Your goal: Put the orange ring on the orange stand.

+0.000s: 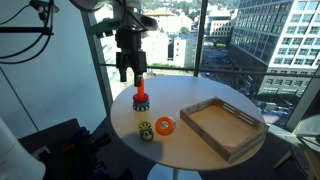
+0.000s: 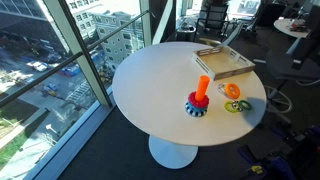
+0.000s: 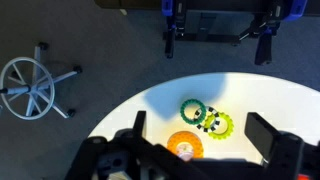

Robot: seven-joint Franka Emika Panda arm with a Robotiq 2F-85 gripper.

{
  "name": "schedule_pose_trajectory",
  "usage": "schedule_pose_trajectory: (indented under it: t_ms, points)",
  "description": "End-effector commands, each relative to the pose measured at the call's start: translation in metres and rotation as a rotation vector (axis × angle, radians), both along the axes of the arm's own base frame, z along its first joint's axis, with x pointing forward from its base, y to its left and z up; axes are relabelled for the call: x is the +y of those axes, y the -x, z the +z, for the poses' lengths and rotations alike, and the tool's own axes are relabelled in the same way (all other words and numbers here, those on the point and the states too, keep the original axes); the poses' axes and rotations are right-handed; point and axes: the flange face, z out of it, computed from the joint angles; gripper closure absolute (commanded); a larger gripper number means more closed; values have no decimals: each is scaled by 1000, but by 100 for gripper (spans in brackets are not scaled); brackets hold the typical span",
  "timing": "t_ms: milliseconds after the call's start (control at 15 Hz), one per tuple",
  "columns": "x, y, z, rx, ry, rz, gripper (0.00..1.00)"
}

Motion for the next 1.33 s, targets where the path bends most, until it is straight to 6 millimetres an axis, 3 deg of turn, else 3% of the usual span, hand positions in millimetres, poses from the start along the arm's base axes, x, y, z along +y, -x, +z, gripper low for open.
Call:
schedule_pose_trajectory:
  t_ms: [0,933,1267]
  points:
    - [0,0,1,0,0,0,0]
    - [0,0,1,-1,0,0,0]
    - [10,-16,8,-42,-10,3,0]
